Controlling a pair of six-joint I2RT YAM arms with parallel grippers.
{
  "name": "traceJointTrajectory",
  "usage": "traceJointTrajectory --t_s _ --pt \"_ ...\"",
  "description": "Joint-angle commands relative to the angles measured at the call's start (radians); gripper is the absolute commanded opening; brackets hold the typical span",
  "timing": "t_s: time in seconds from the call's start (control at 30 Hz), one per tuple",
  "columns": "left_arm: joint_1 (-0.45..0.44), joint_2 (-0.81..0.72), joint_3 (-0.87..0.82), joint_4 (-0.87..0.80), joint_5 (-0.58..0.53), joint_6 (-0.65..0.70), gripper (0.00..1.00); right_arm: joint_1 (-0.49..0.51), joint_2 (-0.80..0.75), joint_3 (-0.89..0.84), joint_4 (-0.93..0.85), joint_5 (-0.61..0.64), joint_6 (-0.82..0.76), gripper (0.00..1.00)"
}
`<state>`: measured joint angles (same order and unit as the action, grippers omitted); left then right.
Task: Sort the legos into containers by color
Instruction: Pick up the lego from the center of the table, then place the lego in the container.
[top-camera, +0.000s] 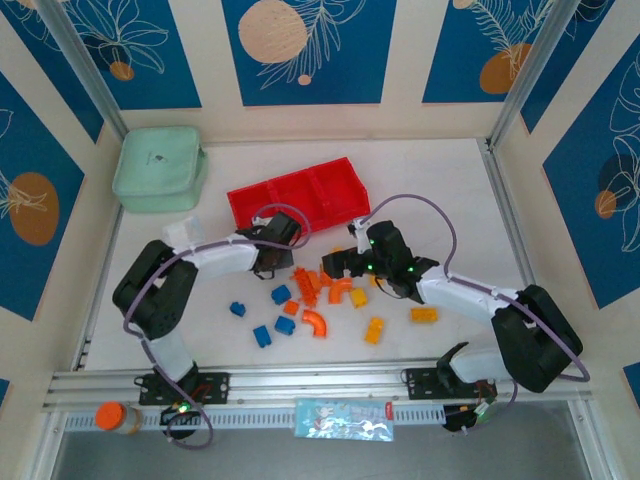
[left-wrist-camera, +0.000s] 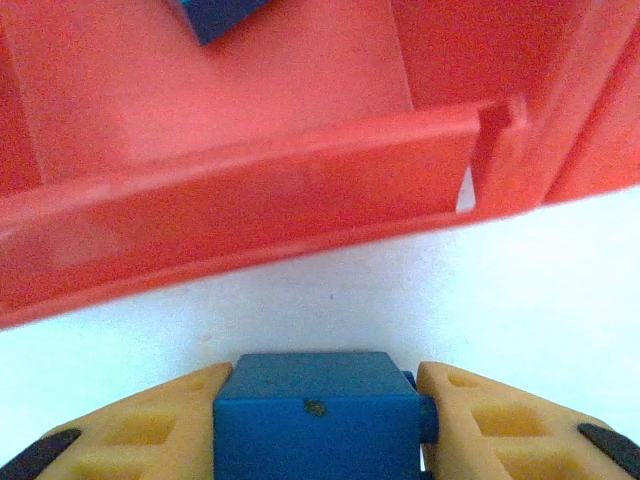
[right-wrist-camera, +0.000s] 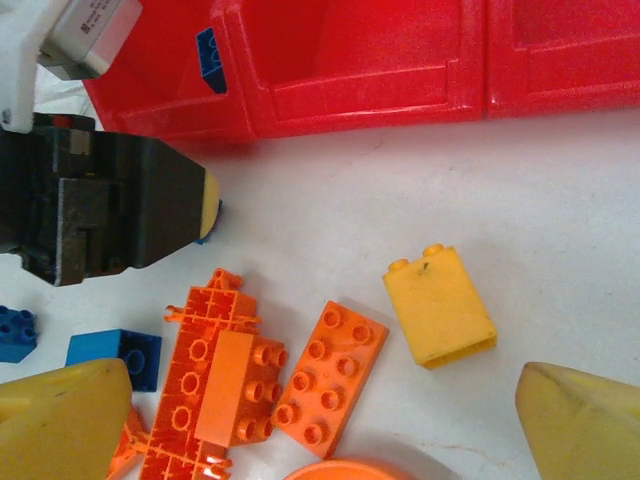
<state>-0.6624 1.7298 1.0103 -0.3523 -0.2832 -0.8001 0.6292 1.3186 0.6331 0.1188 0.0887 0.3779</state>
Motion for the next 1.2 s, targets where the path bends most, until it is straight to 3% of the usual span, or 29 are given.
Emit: traceJointTrajectory --t_s 0.0,0.2,0.37,0.9,1.17 --pt "0.002 -0.086 -0.003 -0.055 0.031 0.047 0.39 0.004 -0.034 0.057 -0.048 -0.061 0.035 0.99" --pt "0.027 -0.180 0.070 -0.141 -0.018 0.166 0.38 0.007 -0.043 0.128 -0.110 -0.107 0.079 0.99" --pt "0.088 -0.155 0.187 -0.189 -0.034 0.256 0.38 0.016 -0.036 0.178 -0.137 -0.119 0.095 0.99" --pt "0.282 0.125 0.468 -0.148 -0.028 0.343 0.40 0.027 0.008 0.244 -0.151 -0.088 0.085 0.99" --pt "0.306 0.252 0.591 -0.131 -0.022 0.371 0.44 0.022 0.054 0.276 -0.151 -0.093 0.076 0.99"
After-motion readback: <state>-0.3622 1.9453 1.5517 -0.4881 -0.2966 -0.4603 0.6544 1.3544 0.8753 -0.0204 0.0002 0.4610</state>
